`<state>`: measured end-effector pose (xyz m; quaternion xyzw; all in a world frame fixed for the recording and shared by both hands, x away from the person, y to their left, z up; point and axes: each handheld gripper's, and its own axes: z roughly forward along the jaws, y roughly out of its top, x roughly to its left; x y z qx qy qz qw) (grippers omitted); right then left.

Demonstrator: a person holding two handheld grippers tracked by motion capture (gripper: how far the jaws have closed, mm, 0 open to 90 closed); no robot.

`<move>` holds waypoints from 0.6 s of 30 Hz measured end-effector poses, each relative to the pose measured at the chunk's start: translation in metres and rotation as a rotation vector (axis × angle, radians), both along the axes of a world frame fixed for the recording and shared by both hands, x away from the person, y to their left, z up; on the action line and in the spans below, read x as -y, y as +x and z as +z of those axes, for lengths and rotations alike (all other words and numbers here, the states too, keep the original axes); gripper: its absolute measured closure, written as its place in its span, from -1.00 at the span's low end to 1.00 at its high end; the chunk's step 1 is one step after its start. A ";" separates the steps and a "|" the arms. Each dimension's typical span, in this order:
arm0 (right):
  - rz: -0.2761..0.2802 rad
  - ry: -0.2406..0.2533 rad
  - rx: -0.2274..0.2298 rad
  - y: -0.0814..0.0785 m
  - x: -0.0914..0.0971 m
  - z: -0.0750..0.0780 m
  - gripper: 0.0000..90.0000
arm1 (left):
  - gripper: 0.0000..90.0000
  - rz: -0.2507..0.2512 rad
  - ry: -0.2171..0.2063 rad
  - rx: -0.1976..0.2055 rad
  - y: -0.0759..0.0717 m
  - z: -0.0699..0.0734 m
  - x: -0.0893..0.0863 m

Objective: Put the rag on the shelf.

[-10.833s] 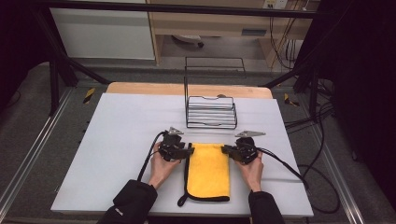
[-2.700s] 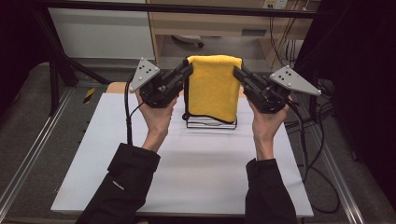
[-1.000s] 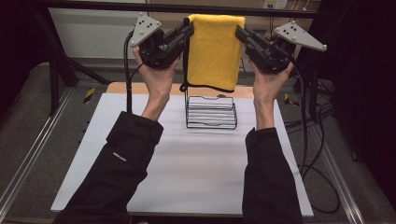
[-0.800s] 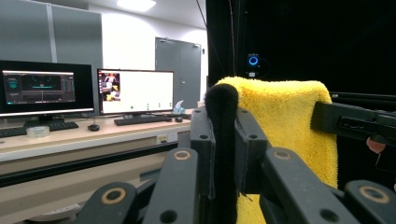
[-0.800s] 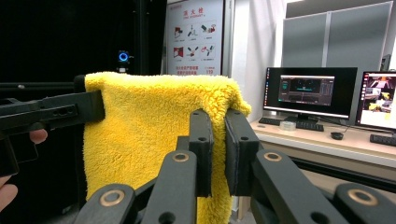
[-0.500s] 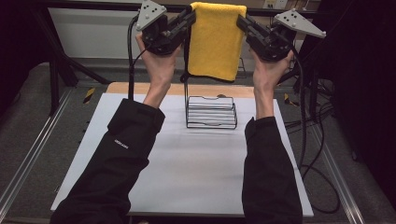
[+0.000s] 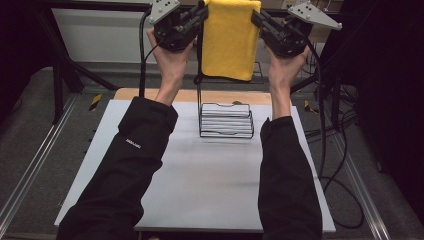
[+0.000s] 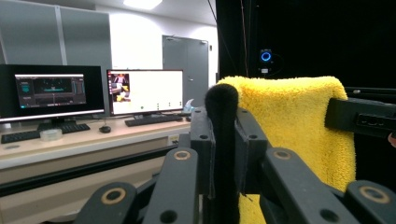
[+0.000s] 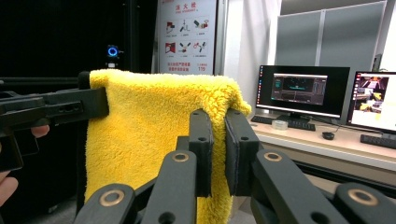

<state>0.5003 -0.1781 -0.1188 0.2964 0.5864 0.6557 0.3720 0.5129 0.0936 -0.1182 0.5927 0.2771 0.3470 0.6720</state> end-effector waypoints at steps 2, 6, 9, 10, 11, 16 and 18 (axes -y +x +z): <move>0.000 0.002 0.001 0.003 0.000 0.002 0.84 | 0.77 0.006 0.013 0.007 0.002 0.004 0.001; -0.002 0.012 -0.002 0.007 0.001 0.003 0.84 | 0.77 0.011 0.018 0.007 0.007 0.006 0.003; -0.010 -0.001 -0.006 0.009 0.001 0.001 0.84 | 0.77 0.004 0.017 -0.003 0.009 0.001 0.003; -0.011 -0.001 -0.010 0.010 0.002 0.000 0.84 | 0.77 0.001 0.020 -0.012 0.010 -0.002 0.004; -0.013 -0.001 -0.015 0.011 0.003 -0.002 0.84 | 0.77 -0.003 0.017 -0.014 0.011 -0.004 0.004; -0.014 -0.007 -0.032 0.016 0.006 -0.014 0.84 | 0.77 -0.003 0.040 -0.020 0.012 -0.016 0.007; -0.007 -0.004 -0.032 0.017 0.007 -0.019 0.84 | 0.77 -0.003 0.047 -0.017 0.012 -0.019 0.007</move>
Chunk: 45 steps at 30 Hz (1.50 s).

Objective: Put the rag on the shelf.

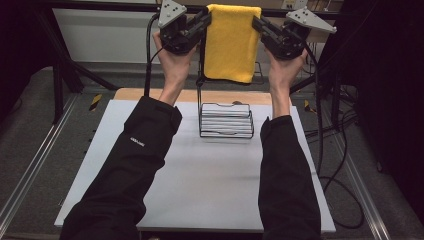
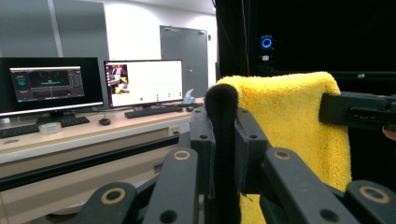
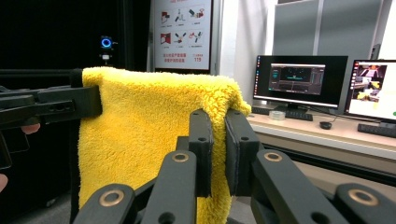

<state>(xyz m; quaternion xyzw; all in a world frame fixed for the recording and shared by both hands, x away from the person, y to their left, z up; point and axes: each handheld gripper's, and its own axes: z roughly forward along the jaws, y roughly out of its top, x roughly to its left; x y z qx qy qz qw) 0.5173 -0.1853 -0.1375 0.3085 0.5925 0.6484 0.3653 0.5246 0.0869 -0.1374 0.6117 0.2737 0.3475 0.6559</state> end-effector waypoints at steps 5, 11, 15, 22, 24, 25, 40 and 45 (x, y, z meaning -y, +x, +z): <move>0.003 -0.027 0.008 0.000 0.001 -0.004 0.84 | 0.77 -0.011 -0.005 -0.010 0.001 -0.008 0.000; 0.005 -0.036 -0.003 0.002 0.000 -0.008 0.84 | 0.77 -0.008 0.002 -0.020 0.001 -0.015 -0.003; 0.008 -0.037 -0.016 0.002 -0.001 -0.015 0.84 | 0.77 -0.016 0.001 -0.029 0.000 -0.023 -0.004; 0.005 -0.046 -0.054 -0.001 0.004 -0.033 0.83 | 0.76 -0.029 0.044 -0.047 -0.005 -0.043 -0.001; 0.007 -0.049 -0.066 -0.001 0.005 -0.040 0.83 | 0.76 -0.034 0.051 -0.056 -0.007 -0.048 0.000; 0.006 -0.054 -0.072 -0.002 0.006 -0.043 0.83 | 0.76 -0.038 0.050 -0.056 -0.008 -0.050 0.000; 0.034 -0.071 -0.069 -0.019 0.009 -0.061 0.83 | 0.75 -0.070 0.075 -0.078 -0.026 -0.068 -0.004; 0.033 -0.081 -0.077 -0.021 0.009 -0.066 0.83 | 0.75 -0.068 0.085 -0.091 -0.026 -0.073 -0.003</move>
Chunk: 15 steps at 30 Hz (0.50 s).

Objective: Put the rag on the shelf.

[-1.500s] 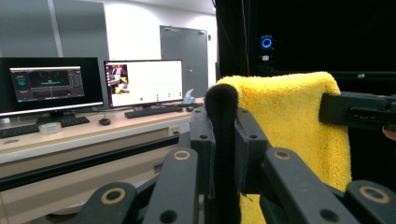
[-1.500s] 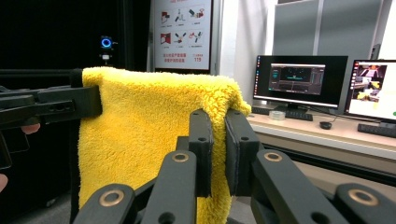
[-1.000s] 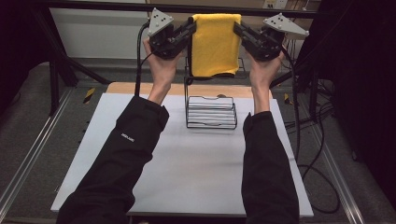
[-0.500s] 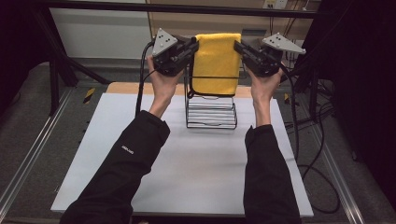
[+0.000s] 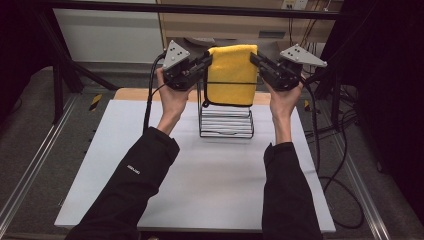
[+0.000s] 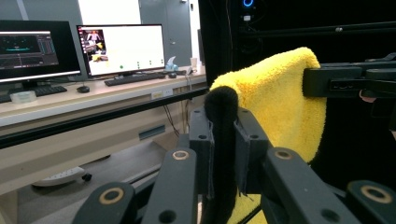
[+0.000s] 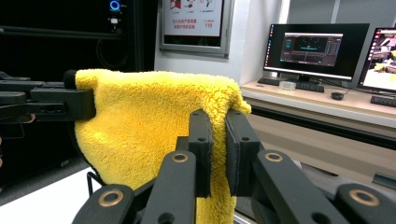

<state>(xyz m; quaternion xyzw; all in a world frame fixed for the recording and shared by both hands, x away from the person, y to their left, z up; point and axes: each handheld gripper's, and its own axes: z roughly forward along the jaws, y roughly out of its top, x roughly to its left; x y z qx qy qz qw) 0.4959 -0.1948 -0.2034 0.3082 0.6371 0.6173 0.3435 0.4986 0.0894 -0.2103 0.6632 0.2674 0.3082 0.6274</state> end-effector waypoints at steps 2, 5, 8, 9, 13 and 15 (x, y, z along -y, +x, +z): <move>0.005 -0.004 0.003 -0.002 0.001 -0.002 0.83 | 0.75 -0.005 0.003 0.001 -0.001 -0.001 -0.001; 0.012 -0.008 0.008 -0.006 0.002 -0.003 0.83 | 0.75 -0.014 0.014 0.006 -0.004 -0.003 -0.002; 0.017 -0.011 0.009 -0.010 0.002 -0.006 0.82 | 0.74 -0.017 0.030 -0.002 -0.007 -0.004 -0.002; 0.018 -0.013 0.011 -0.011 0.002 -0.007 0.82 | 0.74 -0.019 0.034 -0.008 -0.008 -0.004 -0.002; 0.024 -0.024 0.009 -0.018 0.003 -0.010 0.82 | 0.74 -0.033 0.044 -0.018 -0.013 -0.006 -0.004; 0.029 -0.024 0.005 -0.021 0.003 -0.012 0.82 | 0.73 -0.041 0.048 -0.029 -0.015 -0.008 -0.005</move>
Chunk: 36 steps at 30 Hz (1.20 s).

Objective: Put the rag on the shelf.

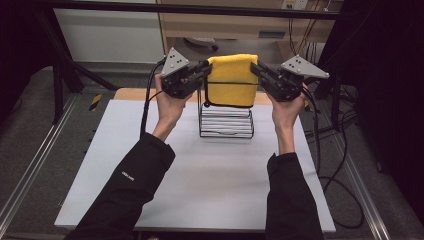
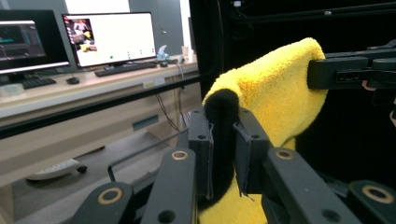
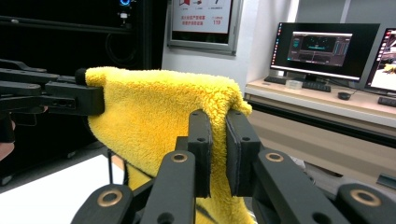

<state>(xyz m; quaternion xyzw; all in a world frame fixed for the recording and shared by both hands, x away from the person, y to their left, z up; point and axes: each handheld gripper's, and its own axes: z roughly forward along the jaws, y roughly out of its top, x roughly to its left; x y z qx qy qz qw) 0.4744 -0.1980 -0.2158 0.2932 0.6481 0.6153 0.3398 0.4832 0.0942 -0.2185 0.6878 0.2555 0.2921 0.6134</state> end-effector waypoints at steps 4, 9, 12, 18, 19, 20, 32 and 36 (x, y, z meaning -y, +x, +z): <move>0.000 -0.009 -0.020 -0.005 0.000 -0.006 0.82 | 0.73 0.000 0.014 -0.028 -0.003 -0.005 0.001; 0.012 -0.010 -0.028 -0.011 0.001 -0.012 0.82 | 0.72 -0.014 0.026 -0.039 -0.008 -0.009 -0.001; 0.019 -0.011 -0.028 -0.014 0.002 -0.016 0.82 | 0.72 -0.018 0.027 -0.038 -0.010 -0.011 -0.001; 0.024 -0.011 -0.026 -0.018 0.003 -0.025 0.82 | 0.71 -0.034 0.043 -0.054 -0.012 -0.017 -0.001; 0.023 -0.012 -0.026 -0.019 0.003 -0.027 0.82 | 0.71 -0.036 0.044 -0.055 -0.012 -0.018 -0.001; 0.025 -0.009 -0.033 -0.019 0.003 -0.029 0.82 | 0.70 -0.038 0.048 -0.058 -0.013 -0.020 -0.001; 0.048 -0.015 -0.059 -0.022 0.006 -0.048 0.82 | 0.20 -0.070 0.060 -0.198 -0.015 -0.018 -0.005; 0.054 -0.014 -0.065 -0.023 0.007 -0.051 0.81 | 0.05 -0.060 0.070 -0.208 -0.015 -0.010 -0.005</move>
